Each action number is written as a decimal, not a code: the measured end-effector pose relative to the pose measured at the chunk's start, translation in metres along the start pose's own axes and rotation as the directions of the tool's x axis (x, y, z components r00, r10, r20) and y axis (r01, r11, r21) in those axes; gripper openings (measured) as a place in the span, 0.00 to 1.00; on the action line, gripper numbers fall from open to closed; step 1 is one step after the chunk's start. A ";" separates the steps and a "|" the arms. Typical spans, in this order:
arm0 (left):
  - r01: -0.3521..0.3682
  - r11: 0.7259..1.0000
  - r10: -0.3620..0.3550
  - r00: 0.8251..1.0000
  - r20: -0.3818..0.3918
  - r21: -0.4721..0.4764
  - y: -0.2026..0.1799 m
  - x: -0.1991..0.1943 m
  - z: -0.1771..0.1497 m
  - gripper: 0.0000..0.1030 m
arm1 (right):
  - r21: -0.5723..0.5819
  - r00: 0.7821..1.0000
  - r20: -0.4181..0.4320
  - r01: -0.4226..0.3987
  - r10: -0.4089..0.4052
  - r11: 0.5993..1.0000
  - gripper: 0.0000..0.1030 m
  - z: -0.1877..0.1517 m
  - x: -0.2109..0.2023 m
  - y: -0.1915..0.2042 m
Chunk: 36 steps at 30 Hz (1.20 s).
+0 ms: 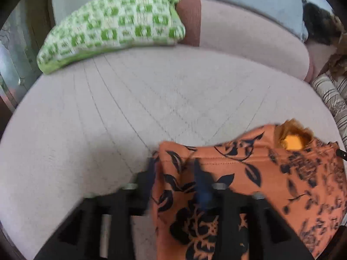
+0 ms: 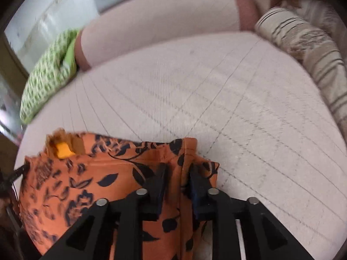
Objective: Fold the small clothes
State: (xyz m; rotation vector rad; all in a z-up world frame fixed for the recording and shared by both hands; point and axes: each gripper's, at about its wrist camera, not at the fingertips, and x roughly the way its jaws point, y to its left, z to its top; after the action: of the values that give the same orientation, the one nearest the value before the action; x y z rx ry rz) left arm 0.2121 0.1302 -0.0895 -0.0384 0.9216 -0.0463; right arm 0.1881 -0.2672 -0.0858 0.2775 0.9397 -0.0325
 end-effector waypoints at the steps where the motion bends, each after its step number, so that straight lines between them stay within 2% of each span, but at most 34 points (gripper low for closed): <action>1: -0.005 1.000 0.005 0.999 0.038 0.000 0.001 -0.014 0.000 0.44 | -0.012 1.000 0.031 0.003 -0.003 1.000 0.27 0.000 -0.013 0.001; 4: 0.030 1.000 -0.030 0.995 0.099 0.004 -0.002 -0.051 -0.009 0.44 | -0.048 0.995 0.072 -0.062 0.066 0.997 0.27 -0.002 -0.046 0.017; 6: 0.066 0.997 -0.070 0.990 0.123 0.038 -0.012 -0.070 -0.019 0.47 | -0.077 0.982 0.090 -0.159 0.166 0.984 0.28 -0.007 -0.068 0.033; 8: 0.089 0.993 -0.098 0.987 0.125 0.080 -0.023 -0.076 -0.029 0.58 | -0.051 0.950 0.049 -0.306 0.309 0.951 0.50 -0.012 -0.063 0.044; 9: 0.105 0.989 -0.117 0.986 0.119 0.099 -0.027 -0.073 -0.034 0.59 | -0.027 0.932 0.040 -0.358 0.359 0.933 0.74 -0.014 -0.057 0.048; 10: 0.108 0.988 -0.119 0.988 0.100 0.111 -0.032 -0.063 -0.039 0.59 | 0.004 0.913 0.023 -0.407 0.407 0.913 0.81 -0.018 -0.046 0.048; 11: 0.098 0.989 -0.106 0.992 0.070 0.110 -0.033 -0.051 -0.043 0.59 | 0.045 0.904 -0.005 -0.426 0.427 0.904 0.81 -0.019 -0.028 0.042; 12: 0.085 0.991 -0.087 0.996 0.021 0.105 -0.034 -0.034 -0.046 0.59 | 0.088 0.919 -0.017 -0.390 0.393 0.917 0.81 -0.019 -0.012 0.033; 13: 0.049 0.996 -0.042 0.996 -0.083 0.078 -0.028 -0.002 -0.053 0.59 | 0.169 0.939 -0.048 -0.329 0.341 0.929 0.81 -0.021 0.007 0.016; 14: 0.062 0.996 -0.057 0.995 -0.087 0.056 -0.023 0.006 -0.055 0.59 | 0.312 0.932 -0.082 -0.312 0.352 0.898 0.78 -0.026 0.030 -0.008; 15: 0.063 0.997 -0.060 0.997 -0.045 0.053 -0.021 0.000 -0.053 0.59 | 0.378 0.924 -0.049 -0.335 0.380 0.863 0.65 -0.027 0.031 -0.020; 16: 0.052 0.997 -0.050 0.998 -0.043 0.054 -0.023 -0.009 -0.050 0.59 | 0.378 0.928 -0.017 -0.337 0.371 0.862 0.64 -0.024 0.018 -0.020; 17: 0.062 0.997 -0.060 0.998 -0.026 0.048 -0.022 -0.016 -0.048 0.59 | 0.321 0.941 0.002 -0.321 0.338 0.891 0.64 -0.020 0.003 -0.012; 18: 0.081 0.996 -0.081 0.997 0.010 0.045 -0.023 -0.024 -0.045 0.60 | 0.262 0.944 0.019 -0.323 0.330 0.909 0.65 -0.015 -0.008 -0.002; 19: 0.083 0.995 -0.085 0.995 0.041 0.055 -0.024 -0.031 -0.041 0.60 | 0.233 0.938 0.025 -0.341 0.345 0.911 0.65 -0.014 -0.013 0.003; 22: 0.093 0.994 -0.097 0.993 0.074 0.052 -0.024 -0.032 -0.030 0.64 | 0.169 0.877 0.043 -0.478 0.478 0.862 0.68 -0.001 -0.017 0.031; 23: 0.093 0.995 -0.096 0.993 0.064 0.047 -0.024 -0.025 -0.030 0.68 | 0.164 0.870 0.041 -0.490 0.491 0.856 0.68 0.003 -0.012 0.034; 24: 0.071 0.997 -0.072 0.997 0.024 0.039 -0.020 -0.008 -0.030 0.69 | 0.174 0.886 0.022 -0.459 0.463 0.871 0.69 0.006 0.003 0.033; 26: 0.005 1.000 -0.005 0.997 -0.074 0.000 -0.013 0.022 -0.036 0.71 | 0.237 0.940 -0.043 -0.320 0.339 0.917 0.69 0.005 0.042 0.011; 27: 0.002 0.999 -0.004 0.999 -0.042 -0.040 -0.005 0.023 -0.036 0.77 | 0.310 0.945 -0.070 -0.284 0.319 0.907 0.64 0.002 0.064 -0.008; 28: 0.014 0.996 -0.020 0.998 -0.066 -0.088 0.002 0.023 -0.034 0.77 | 0.396 0.933 -0.032 -0.318 0.360 0.861 0.51 -0.002 0.070 -0.024; 29: 0.032 0.992 -0.042 0.996 -0.080 -0.124 0.007 0.021 -0.033 0.77 | 0.430 0.921 0.029 -0.361 0.387 0.827 0.51 -0.004 0.056 -0.029; 30: 0.042 0.987 -0.053 0.996 -0.067 -0.156 0.013 0.014 -0.032 0.77 | 0.407 0.924 0.042 -0.362 0.379 0.838 0.55 -0.003 0.047 -0.025; 31: 0.042 0.986 -0.051 0.997 -0.056 -0.161 0.015 0.008 -0.032 0.77 | 0.344 0.932 0.055 -0.355 0.359 0.869 0.61 -0.003 0.028 -0.015; 32: 0.045 0.987 -0.052 0.998 -0.040 -0.154 0.016 -0.001 -0.033 0.77 | 0.313 0.927 0.056 -0.368 0.370 0.876 0.61 -0.006 0.015 -0.007; 36: 0.078 0.987 -0.076 0.997 0.019 -0.141 0.015 -0.040 -0.051 0.77 | 0.276 0.899 0.039 -0.430 0.437 0.860 0.66 -0.036 -0.023 0.006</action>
State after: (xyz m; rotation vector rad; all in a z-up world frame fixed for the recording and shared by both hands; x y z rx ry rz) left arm 0.1474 0.1469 -0.0891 -0.2055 0.9083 -0.0519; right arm 0.1471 -0.2549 -0.0863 0.7508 0.8779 0.2578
